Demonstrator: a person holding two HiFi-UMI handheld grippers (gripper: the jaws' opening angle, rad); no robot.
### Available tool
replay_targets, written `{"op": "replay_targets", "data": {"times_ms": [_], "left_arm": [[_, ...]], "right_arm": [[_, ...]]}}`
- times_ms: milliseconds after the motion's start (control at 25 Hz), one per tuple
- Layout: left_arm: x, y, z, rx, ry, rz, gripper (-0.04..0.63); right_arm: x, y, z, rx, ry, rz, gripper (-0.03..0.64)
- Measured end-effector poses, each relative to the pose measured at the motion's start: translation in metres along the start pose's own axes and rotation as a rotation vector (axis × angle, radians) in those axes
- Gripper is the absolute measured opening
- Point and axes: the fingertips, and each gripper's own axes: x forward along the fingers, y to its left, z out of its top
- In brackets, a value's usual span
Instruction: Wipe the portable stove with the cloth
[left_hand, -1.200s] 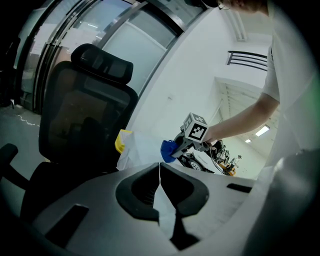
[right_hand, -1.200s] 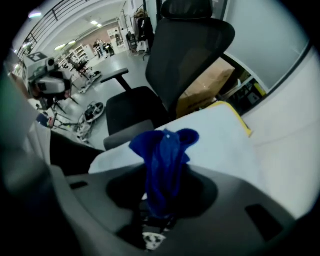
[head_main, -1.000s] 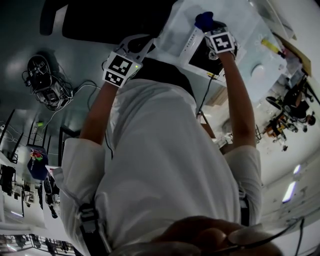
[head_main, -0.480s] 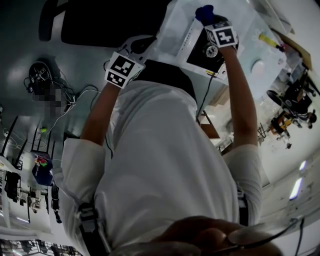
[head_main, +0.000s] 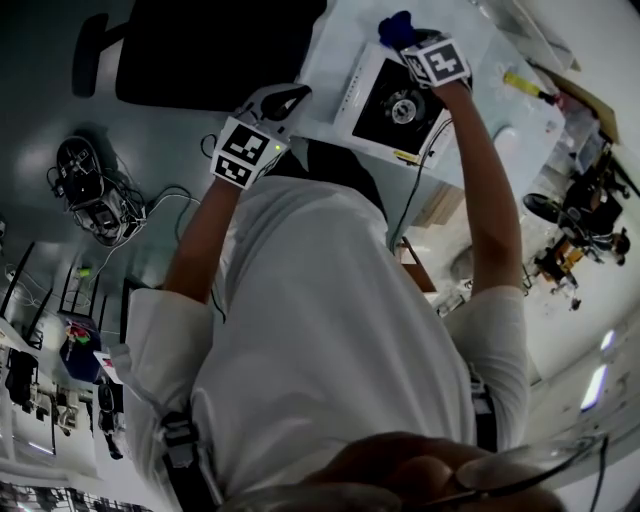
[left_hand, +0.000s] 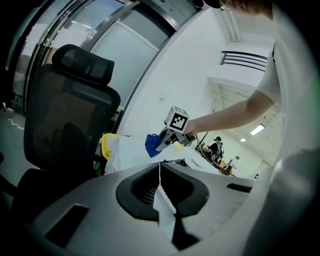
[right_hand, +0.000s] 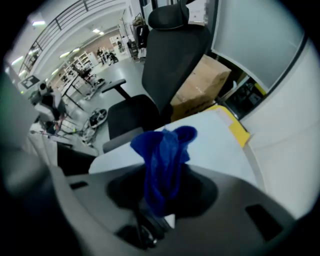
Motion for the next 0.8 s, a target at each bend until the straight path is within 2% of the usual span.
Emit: {"op": "replay_targets", "data": {"times_ms": [400,800], "left_arm": [[0.028,-0.034,-0.004,-0.051,-0.034,0.067,0.037],[0.046,-0.049,-0.005,-0.046,-0.019,0.087,0.037]], "right_arm": [[0.033,-0.004,-0.011,0.028,-0.002,0.157,0.153],[0.041,-0.010,-0.028,0.068,-0.009,0.265,0.152]]}}
